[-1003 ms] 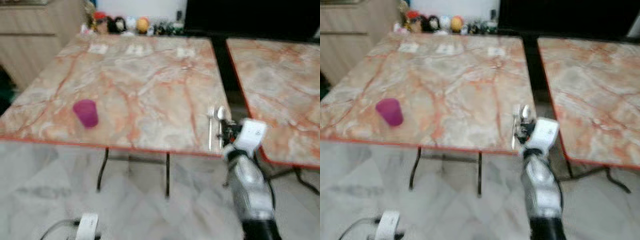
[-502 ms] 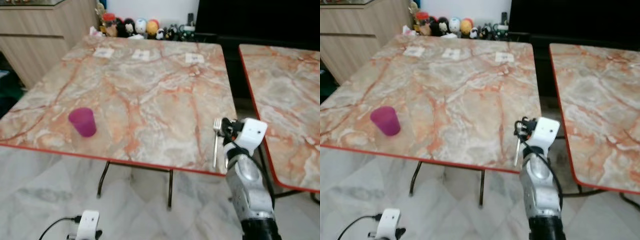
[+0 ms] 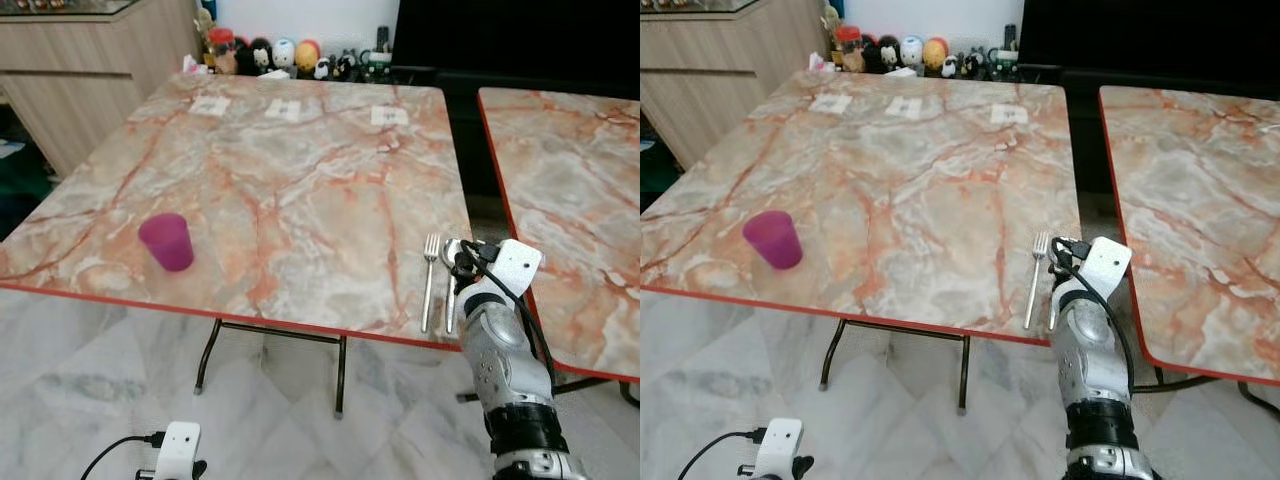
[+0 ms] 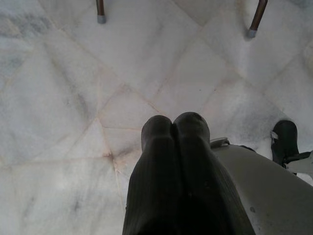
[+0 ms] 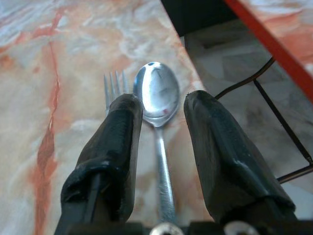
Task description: Setting the table
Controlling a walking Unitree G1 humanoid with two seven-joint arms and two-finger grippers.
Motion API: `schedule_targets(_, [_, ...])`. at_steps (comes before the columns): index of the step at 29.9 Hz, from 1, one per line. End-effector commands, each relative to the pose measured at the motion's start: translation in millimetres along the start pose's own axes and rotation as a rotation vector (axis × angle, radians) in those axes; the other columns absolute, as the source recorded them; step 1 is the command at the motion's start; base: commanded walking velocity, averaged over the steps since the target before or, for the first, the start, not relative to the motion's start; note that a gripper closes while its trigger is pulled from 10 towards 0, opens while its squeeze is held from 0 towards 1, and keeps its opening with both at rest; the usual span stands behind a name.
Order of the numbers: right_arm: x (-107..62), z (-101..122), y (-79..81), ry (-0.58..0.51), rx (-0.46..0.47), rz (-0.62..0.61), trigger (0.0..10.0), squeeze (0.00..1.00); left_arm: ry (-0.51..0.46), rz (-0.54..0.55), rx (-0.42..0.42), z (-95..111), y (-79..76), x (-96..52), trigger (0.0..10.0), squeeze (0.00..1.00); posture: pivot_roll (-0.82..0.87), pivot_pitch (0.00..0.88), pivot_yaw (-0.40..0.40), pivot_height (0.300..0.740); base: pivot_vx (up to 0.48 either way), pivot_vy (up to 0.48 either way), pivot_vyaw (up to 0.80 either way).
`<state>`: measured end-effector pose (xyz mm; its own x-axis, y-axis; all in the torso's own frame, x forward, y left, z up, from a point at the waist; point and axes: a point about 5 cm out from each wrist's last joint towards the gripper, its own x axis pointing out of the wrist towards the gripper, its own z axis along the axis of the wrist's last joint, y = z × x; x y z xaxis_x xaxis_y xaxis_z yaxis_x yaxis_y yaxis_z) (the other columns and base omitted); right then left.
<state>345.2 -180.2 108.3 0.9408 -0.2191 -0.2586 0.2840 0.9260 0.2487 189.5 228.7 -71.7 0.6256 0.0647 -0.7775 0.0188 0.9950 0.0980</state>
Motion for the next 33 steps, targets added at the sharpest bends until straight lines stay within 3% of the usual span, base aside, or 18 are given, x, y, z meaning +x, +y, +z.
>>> schedule_targets(1, [3.1,1,1.0,0.013,0.001,0.001,10.0,0.0,0.031,-0.005,-0.001,-7,-1.4,-1.1,10.0,0.0,0.04,0.066,-0.014,0.74,0.0,0.0,0.0])
schedule_targets(8, [8.8,3,7.7,0.027,-0.022,-0.007,10.0,0.0,0.03,-0.001,-0.006,-8,-1.8,-1.1,10.0,0.0,0.06,0.062,-0.022,0.74,0.0,0.0,0.0])
schedule_targets(33, [18.1,-10,-6.4,0.117,-0.058,-0.064,10.0,0.0,0.036,-0.003,-0.006,-9,-1.6,-1.5,10.0,0.0,0.07,0.082,-0.019,0.74,0.0,0.0,0.0])
